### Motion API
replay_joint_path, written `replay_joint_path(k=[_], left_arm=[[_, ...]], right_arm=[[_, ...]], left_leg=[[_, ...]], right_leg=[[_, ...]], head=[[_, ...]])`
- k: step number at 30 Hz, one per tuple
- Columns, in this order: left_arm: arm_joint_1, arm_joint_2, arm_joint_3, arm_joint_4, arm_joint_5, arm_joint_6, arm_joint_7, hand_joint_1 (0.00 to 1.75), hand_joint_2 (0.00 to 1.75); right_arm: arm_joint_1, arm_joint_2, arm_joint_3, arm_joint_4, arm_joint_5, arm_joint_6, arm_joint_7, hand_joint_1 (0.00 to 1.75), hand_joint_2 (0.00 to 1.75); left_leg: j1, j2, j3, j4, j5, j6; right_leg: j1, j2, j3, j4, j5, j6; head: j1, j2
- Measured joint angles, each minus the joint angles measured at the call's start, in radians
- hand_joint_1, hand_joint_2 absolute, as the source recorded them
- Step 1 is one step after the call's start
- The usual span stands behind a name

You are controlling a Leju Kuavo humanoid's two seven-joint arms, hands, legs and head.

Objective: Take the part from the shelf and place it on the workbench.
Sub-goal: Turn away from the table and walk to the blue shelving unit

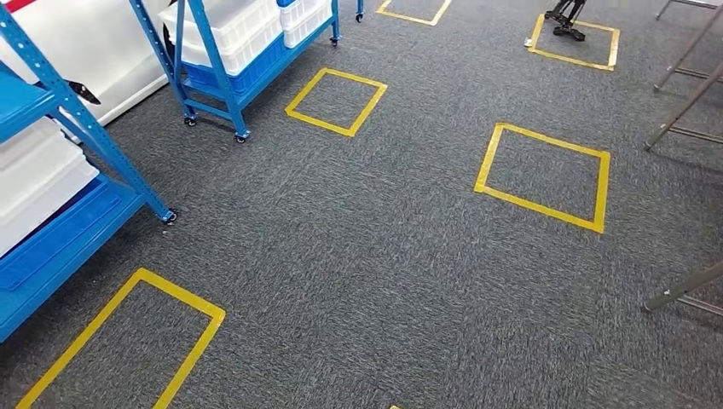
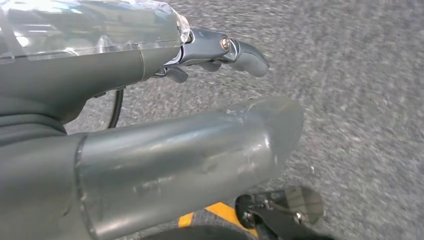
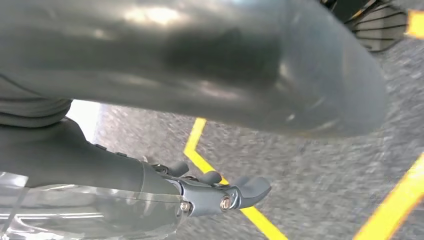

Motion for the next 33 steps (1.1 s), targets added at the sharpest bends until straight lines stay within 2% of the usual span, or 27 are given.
replay_joint_path(k=[1, 2, 3, 4, 5, 6, 8, 9, 10, 12, 13, 15, 16, 17, 18, 19, 20, 21, 23, 24, 25, 27, 28, 30, 31, 32, 33], left_arm=[[-0.002, 0.000, 0.000, 0.000, 0.001, 0.001, 0.000, 0.00, 0.00], [-0.004, 0.000, 0.000, 0.000, 0.003, 0.001, 0.000, 0.00, 0.00], [-0.005, -0.001, 0.001, 0.000, 0.006, 0.001, 0.001, 0.00, 0.00], [-0.005, -0.001, 0.002, 0.000, 0.011, 0.000, 0.002, 0.00, 0.00], [-0.004, -0.001, 0.004, 0.000, 0.016, -0.002, 0.003, 0.00, 0.00], [-0.004, -0.001, 0.006, 0.000, 0.022, -0.007, 0.005, 0.00, 0.00], [-0.005, -0.001, 0.011, 0.000, 0.034, -0.020, 0.007, 0.00, 0.00], [-0.006, 0.000, 0.015, 0.000, 0.041, -0.027, 0.008, 0.00, 0.00], [-0.007, 0.000, 0.020, 0.000, 0.049, -0.034, 0.009, 0.00, 0.00], [-0.007, 0.000, 0.032, 0.000, 0.065, -0.046, 0.017, 0.00, 0.00], [-0.007, 0.000, 0.039, 0.000, 0.073, -0.051, 0.024, 0.00, 0.00], [-0.009, 0.000, 0.052, 0.000, 0.082, -0.061, 0.034, 0.00, 0.00], [-0.011, 0.000, 0.057, 0.000, 0.083, -0.065, 0.034, 0.00, 0.00], [-0.012, 0.000, 0.059, 0.000, 0.083, -0.069, 0.033, 0.00, 0.00], [-0.013, 0.000, 0.060, 0.000, 0.083, -0.072, 0.032, 0.00, 0.00], [-0.013, 0.000, 0.061, 0.000, 0.082, -0.074, 0.033, 0.00, 0.00], [-0.013, 0.000, 0.062, 0.000, 0.081, -0.076, 0.036, 0.00, 0.00], [-0.012, 0.000, 0.064, 0.000, 0.078, -0.076, 0.040, 0.00, 0.00], [-0.013, 0.001, 0.065, 0.000, 0.072, -0.077, 0.048, 0.00, 0.00], [-0.014, 0.001, 0.065, 0.000, 0.068, -0.076, 0.052, 0.00, 0.00], [-0.016, 0.002, 0.065, 0.000, 0.065, -0.076, 0.056, 0.00, 0.00], [-0.014, 0.002, 0.066, 0.000, 0.062, -0.076, 0.061, 0.00, 0.00], [-0.012, 0.002, 0.066, 0.000, 0.062, -0.076, 0.061, 0.00, 0.00], [-0.012, 0.002, 0.066, 0.000, 0.062, -0.076, 0.062, 0.00, 0.00], [-0.013, 0.002, 0.066, 0.000, 0.061, -0.077, 0.063, 0.00, 0.00], [-0.015, 0.002, 0.066, 0.000, 0.061, -0.077, 0.063, 0.00, 0.00], [-0.017, 0.002, 0.066, 0.000, 0.061, -0.077, 0.063, 0.00, 0.00]], right_arm=[[0.002, 0.000, -0.001, 0.000, 0.003, 0.001, 0.000, 0.00, 0.00], [0.003, 0.000, -0.003, 0.000, 0.006, 0.001, 0.000, 0.00, 0.00], [0.005, 0.000, -0.004, 0.000, 0.009, 0.002, 0.000, 0.00, 0.00], [0.006, 0.000, -0.005, 0.000, 0.011, 0.002, 0.000, 0.00, 0.00], [0.007, 0.000, -0.005, 0.000, 0.014, 0.002, 0.000, 0.00, 0.00], [0.007, -0.001, -0.006, 0.000, 0.017, 0.003, 0.000, 0.00, 0.00], [0.008, -0.002, -0.007, 0.000, 0.022, 0.008, 0.000, 0.00, 0.00], [0.008, -0.002, -0.008, 0.001, 0.024, 0.011, 0.000, 0.00, 0.00], [0.007, -0.002, -0.009, 0.001, 0.027, 0.014, -0.001, 0.00, 0.00], [0.002, -0.001, -0.011, 0.001, 0.034, 0.018, -0.001, 0.00, 0.00], [0.000, -0.001, -0.011, 0.001, 0.039, 0.019, 0.000, 0.00, 0.00], [0.002, -0.001, -0.012, 0.001, 0.048, 0.020, 0.001, 0.00, 0.00], [0.005, -0.002, -0.013, 0.001, 0.052, 0.020, 0.001, 0.00, 0.00], [0.006, -0.002, -0.013, 0.001, 0.054, 0.021, 0.002, 0.00, 0.00], [0.007, -0.002, -0.014, 0.001, 0.056, 0.021, 0.002, 0.00, 0.00], [0.008, -0.002, -0.014, 0.001, 0.057, 0.023, 0.002, 0.00, 0.00], [0.007, -0.002, -0.014, 0.001, 0.057, 0.025, 0.002, 0.00, 0.00], [0.006, -0.002, -0.014, 0.001, 0.057, 0.027, 0.002, 0.00, 0.00], [0.004, -0.001, -0.015, 0.001, 0.059, 0.031, 0.002, 0.00, 0.00], [0.004, -0.001, -0.015, 0.001, 0.060, 0.032, 0.002, 0.00, 0.00], [0.004, -0.001, -0.015, 0.001, 0.062, 0.033, 0.002, 0.00, 0.00], [-0.002, 0.000, -0.015, 0.000, 0.066, 0.035, 0.002, 0.00, 0.00], [-0.004, 0.000, -0.015, 0.000, 0.067, 0.035, 0.002, 0.00, 0.00], [-0.006, 0.000, -0.015, 0.000, 0.069, 0.036, 0.002, 0.00, 0.00], [-0.004, 0.000, -0.015, 0.000, 0.069, 0.036, 0.002, 0.00, 0.00], [-0.002, 0.000, -0.015, 0.000, 0.069, 0.037, 0.002, 0.00, 0.00], [0.000, 0.000, -0.015, 0.000, 0.069, 0.037, 0.002, 0.00, 0.00]], left_leg=[[0.000, -0.012, -0.002, -0.002, 0.002, 0.002], [0.000, -0.025, -0.004, -0.001, 0.004, 0.004], [0.000, -0.039, -0.005, 0.001, 0.004, 0.004], [0.001, -0.053, -0.006, 0.003, 0.003, 0.004], [0.002, -0.067, -0.006, 0.006, 0.002, 0.002], [0.004, -0.082, -0.006, 0.011, 0.000, -0.001], [0.006, -0.109, -0.010, 0.025, -0.007, -0.013], [0.006, -0.119, -0.014, 0.030, -0.009, -0.019], [0.006, -0.128, -0.019, 0.033, -0.010, -0.026], [0.008, -0.144, -0.025, 0.033, -0.009, -0.039], [0.008, -0.138, -0.028, 0.039, -0.014, -0.044], [0.008, -0.089, -0.057, 0.101, -0.054, -0.053], [0.008, -0.058, -0.086, 0.162, -0.088, -0.057], [0.009, -0.039, -0.120, 0.233, -0.122, -0.060], [0.010, -0.031, -0.149, 0.293, -0.145, -0.062], [0.010, -0.028, -0.163, 0.324, -0.149, -0.063], [0.010, -0.026, -0.157, 0.313, -0.133, -0.062], [0.009, -0.020, -0.130, 0.262, -0.101, -0.059], [0.002, 0.018, -0.054, 0.117, -0.038, -0.046], [-0.002, 0.035, -0.029, 0.067, -0.023, -0.039], [-0.007, 0.045, -0.018, 0.041, -0.019, -0.032], [-0.009, 0.029, -0.019, 0.032, -0.017, -0.022], [-0.007, 0.019, -0.014, 0.024, -0.012, -0.017], [0.002, -0.002, -0.005, 0.007, -0.001, -0.007], [0.004, -0.012, -0.003, 0.004, 0.003, -0.004], [0.005, -0.023, -0.005, 0.004, 0.005, -0.001], [0.005, -0.036, -0.007, 0.005, 0.005, 0.000]], right_leg=[[-0.003, 0.029, -0.029, 0.060, -0.032, 0.002], [-0.004, 0.043, -0.062, 0.124, -0.061, 0.004], [-0.006, 0.047, -0.089, 0.175, -0.076, 0.007], [-0.007, 0.049, -0.102, 0.195, -0.070, 0.009], [-0.009, 0.051, -0.096, 0.176, -0.044, 0.010], [-0.012, 0.058, -0.074, 0.121, -0.004, 0.012], [-0.017, 0.099, -0.021, -0.002, 0.055, 0.015], [-0.018, 0.114, -0.006, -0.039, 0.067, 0.013], [-0.017, 0.122, -0.002, -0.051, 0.067, 0.010], [-0.015, 0.102, -0.002, -0.053, 0.069, -0.002], [-0.015, 0.091, 0.000, -0.056, 0.070, -0.009], [-0.015, 0.064, 0.001, -0.062, 0.072, -0.022], [-0.012, 0.051, 0.001, -0.062, 0.071, -0.026], [-0.010, 0.036, 0.001, -0.062, 0.070, -0.029], [-0.008, 0.021, 0.001, -0.062, 0.069, -0.030], [-0.006, 0.006, 0.001, -0.062, 0.067, -0.031], [-0.005, -0.008, 0.003, -0.062, 0.065, -0.031], [-0.004, -0.020, 0.006, -0.062, 0.063, -0.031], [-0.001, -0.043, 0.015, -0.062, 0.057, -0.026], [0.000, -0.053, 0.018, -0.062, 0.055, -0.022], [0.000, -0.063, 0.021, -0.062, 0.053, -0.017], [0.001, -0.080, 0.028, -0.067, 0.051, -0.007], [-0.001, -0.074, 0.032, -0.067, 0.048, -0.001], [-0.004, -0.020, 0.019, -0.028, 0.018, 0.008], [-0.007, 0.015, -0.006, 0.023, -0.011, 0.012], [-0.008, 0.038, -0.040, 0.089, -0.044, 0.014], [-0.008, 0.046, -0.075, 0.155, -0.068, 0.017]], head=[[0.002, 0.000], [0.003, 0.000], [0.005, 0.000], [0.005, 0.000], [0.005, 0.000], [0.006, 0.000], [0.007, 0.000], [0.008, 0.000], [0.008, 0.000], [0.009, 0.000], [0.009, 0.000], [0.002, 0.000], [-0.002, 0.000], [-0.006, 0.000], [-0.006, 0.000], [-0.006, 0.000], [-0.006, 0.000], [-0.006, 0.000], [-0.006, 0.000], [-0.006, 0.000], [-0.005, 0.000], [-0.006, 0.000], [-0.005, 0.000], [-0.001, 0.000], [0.002, 0.000], [0.003, 0.000], [0.004, 0.000]])
